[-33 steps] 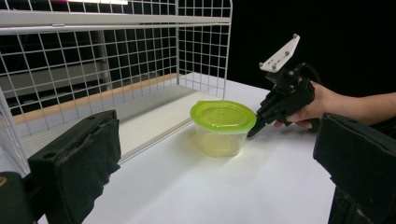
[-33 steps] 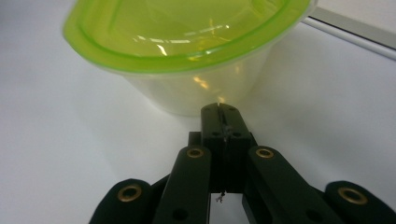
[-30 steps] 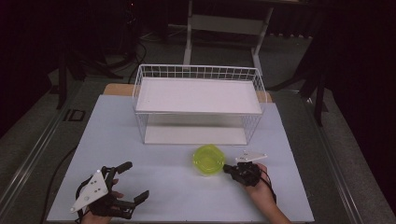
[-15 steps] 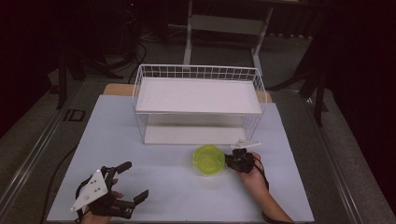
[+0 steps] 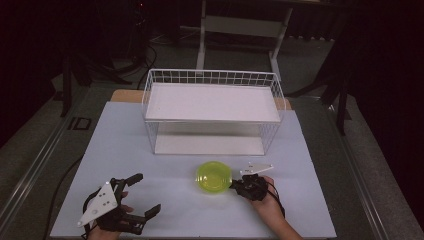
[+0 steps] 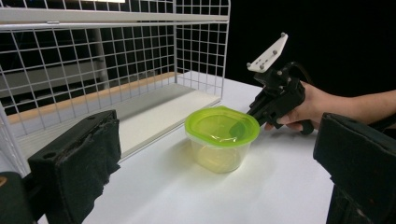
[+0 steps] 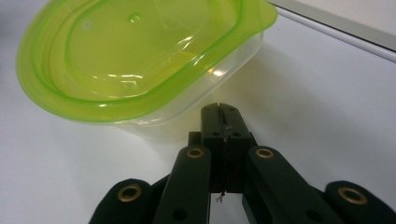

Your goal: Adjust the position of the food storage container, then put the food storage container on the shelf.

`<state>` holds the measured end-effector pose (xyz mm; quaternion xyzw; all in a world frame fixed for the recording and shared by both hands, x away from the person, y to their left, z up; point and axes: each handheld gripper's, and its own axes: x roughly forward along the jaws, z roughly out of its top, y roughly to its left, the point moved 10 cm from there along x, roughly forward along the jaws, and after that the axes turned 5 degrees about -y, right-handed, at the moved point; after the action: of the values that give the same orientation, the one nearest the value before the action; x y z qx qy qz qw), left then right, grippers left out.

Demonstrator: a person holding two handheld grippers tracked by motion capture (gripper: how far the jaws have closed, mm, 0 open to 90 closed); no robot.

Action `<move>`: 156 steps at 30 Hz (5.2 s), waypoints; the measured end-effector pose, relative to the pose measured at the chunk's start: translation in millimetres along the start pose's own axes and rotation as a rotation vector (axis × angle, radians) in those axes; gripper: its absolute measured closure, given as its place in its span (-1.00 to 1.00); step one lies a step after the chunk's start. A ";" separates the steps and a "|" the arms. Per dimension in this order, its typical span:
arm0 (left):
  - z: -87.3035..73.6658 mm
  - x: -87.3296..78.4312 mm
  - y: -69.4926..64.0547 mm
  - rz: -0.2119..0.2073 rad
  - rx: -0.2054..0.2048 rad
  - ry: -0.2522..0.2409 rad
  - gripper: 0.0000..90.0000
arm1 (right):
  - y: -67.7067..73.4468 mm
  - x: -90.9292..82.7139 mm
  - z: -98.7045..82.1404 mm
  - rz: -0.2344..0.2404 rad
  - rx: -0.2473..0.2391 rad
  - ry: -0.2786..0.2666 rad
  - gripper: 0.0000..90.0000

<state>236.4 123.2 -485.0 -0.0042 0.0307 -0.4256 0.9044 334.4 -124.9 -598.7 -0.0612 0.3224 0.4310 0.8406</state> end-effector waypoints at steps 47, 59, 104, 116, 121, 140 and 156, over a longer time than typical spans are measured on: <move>2.0 9.4 -13.5 -0.069 0.035 0.010 -0.97 | 23.6 -60.5 22.8 0.011 -0.112 -0.135 -0.54; 15.3 22.8 -25.5 -0.156 0.008 0.054 -0.97 | 40.4 -91.9 48.0 0.017 -0.113 -0.213 -0.54; -60.8 111.2 19.0 0.079 -0.477 0.464 -0.46 | 9.0 -19.8 53.4 0.041 0.268 -0.050 -0.09; -71.0 117.1 15.0 0.048 -0.549 0.470 0.12 | 18.4 -5.9 42.7 0.047 0.323 0.021 0.14; -70.4 114.9 14.6 0.040 -0.552 0.450 0.47 | 24.2 -7.7 41.2 0.056 0.334 0.049 0.48; -42.9 109.5 2.1 0.057 -0.521 0.459 0.79 | 40.7 -30.7 59.2 0.022 0.224 -0.053 0.80; 1.0 113.1 -8.6 0.010 -0.444 0.394 0.79 | 48.3 -69.6 85.2 -0.023 0.152 -0.142 0.80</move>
<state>301.7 30.6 -489.5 -0.1191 0.2983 -0.3964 0.8601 309.8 -110.2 -482.0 0.0297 0.2931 0.3989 0.8684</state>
